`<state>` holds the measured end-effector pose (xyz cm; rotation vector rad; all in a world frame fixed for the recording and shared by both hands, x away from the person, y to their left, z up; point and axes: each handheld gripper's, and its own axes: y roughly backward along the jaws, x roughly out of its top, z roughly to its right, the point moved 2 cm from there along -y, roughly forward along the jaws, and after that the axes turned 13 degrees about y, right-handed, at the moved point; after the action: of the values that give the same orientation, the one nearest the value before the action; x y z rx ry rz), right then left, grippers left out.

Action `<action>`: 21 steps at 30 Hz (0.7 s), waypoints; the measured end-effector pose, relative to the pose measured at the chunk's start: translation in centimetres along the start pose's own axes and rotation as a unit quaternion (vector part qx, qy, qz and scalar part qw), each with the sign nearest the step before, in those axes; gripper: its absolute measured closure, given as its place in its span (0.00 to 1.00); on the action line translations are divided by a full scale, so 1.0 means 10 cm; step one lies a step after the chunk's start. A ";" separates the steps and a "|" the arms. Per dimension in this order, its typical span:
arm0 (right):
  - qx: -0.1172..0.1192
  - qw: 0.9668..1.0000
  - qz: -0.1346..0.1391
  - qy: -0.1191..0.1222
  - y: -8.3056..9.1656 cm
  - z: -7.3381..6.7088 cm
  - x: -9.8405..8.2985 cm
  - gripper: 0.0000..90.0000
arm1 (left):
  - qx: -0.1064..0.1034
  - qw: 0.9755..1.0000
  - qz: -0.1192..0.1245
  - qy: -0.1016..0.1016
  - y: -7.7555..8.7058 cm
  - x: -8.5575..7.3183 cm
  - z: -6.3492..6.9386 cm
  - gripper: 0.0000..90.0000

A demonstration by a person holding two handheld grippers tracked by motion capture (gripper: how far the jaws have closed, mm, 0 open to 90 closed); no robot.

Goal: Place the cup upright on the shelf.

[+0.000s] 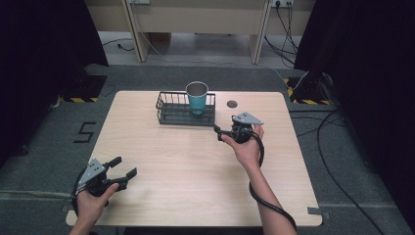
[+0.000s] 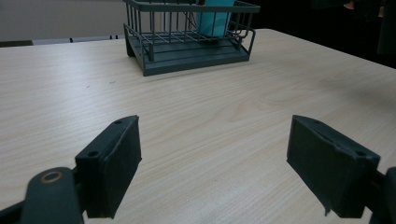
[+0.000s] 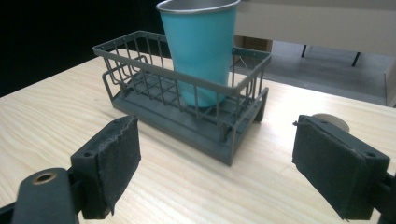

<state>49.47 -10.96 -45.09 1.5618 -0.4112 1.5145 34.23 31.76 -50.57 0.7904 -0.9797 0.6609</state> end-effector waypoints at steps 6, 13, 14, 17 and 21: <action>-0.007 1.000 -0.006 0.004 0.12 0.02 -0.06 0.18 | 0.000 1.000 0.000 0.000 0.00 0.00 0.00 0.19; -0.014 1.000 -0.010 0.003 0.24 0.05 -0.11 0.18 | 0.001 1.000 0.000 0.000 0.00 0.00 0.00 0.19; -0.014 1.000 -0.010 0.004 0.26 0.05 -0.12 0.18 | 0.001 1.000 -0.001 0.000 0.00 0.00 0.00 0.19; -0.018 1.000 -0.013 0.002 0.34 0.06 -0.18 0.18 | 0.002 1.000 -0.001 -0.001 0.00 0.00 0.00 0.19; -0.020 1.000 -0.015 0.001 0.42 0.07 -0.23 0.18 | 0.002 1.000 -0.001 -0.001 0.00 0.00 0.00 0.19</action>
<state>46.29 -14.57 -45.63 1.5284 -0.4135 1.4762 34.23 31.76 -50.59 0.7957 -0.9796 0.6607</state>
